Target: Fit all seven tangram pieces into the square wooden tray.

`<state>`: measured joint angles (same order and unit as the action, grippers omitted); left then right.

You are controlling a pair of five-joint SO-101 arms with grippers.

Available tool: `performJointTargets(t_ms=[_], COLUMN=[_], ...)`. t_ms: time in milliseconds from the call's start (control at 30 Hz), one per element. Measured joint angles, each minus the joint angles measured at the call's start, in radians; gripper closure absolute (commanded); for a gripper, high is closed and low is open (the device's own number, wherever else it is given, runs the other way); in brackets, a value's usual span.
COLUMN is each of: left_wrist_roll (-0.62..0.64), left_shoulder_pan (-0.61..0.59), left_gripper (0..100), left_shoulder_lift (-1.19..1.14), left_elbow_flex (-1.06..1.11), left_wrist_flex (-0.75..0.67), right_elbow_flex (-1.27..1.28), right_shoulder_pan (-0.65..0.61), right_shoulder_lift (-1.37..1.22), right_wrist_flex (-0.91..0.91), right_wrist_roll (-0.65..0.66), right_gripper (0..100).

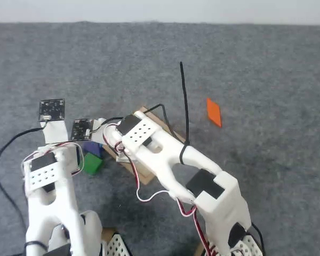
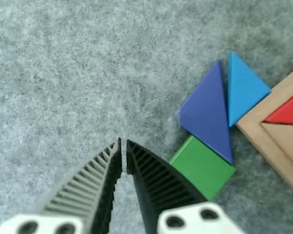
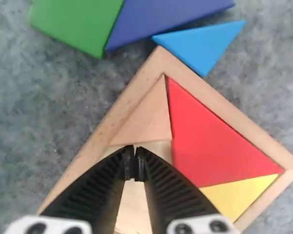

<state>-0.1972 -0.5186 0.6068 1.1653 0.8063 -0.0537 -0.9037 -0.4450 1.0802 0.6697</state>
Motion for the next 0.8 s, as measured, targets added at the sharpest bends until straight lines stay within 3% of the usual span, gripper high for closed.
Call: performJointTargets(t_ms=[367,467,633,800], left_wrist_roll=[0.0,0.0,0.0,0.0], left_shoulder_pan=[0.0,0.0,0.0,0.0], left_gripper=[99,99,99,99], left_shoulder_lift=[0.0,0.0,0.0,0.0], left_elbow_flex=[0.0,0.0,0.0,0.0], left_wrist_flex=[0.0,0.0,0.0,0.0], right_elbow_flex=[0.0,0.0,0.094,0.327], right_shoulder_pan=[0.097,0.109,0.18,0.245], right_shoulder_lift=[0.173,0.219,0.253,0.255], right_wrist_flex=[0.287,0.365,0.308,0.052], right_wrist_roll=[-0.003,-0.058,-0.305,-0.377], right_gripper=[97.8,97.0,79.3,58.6])
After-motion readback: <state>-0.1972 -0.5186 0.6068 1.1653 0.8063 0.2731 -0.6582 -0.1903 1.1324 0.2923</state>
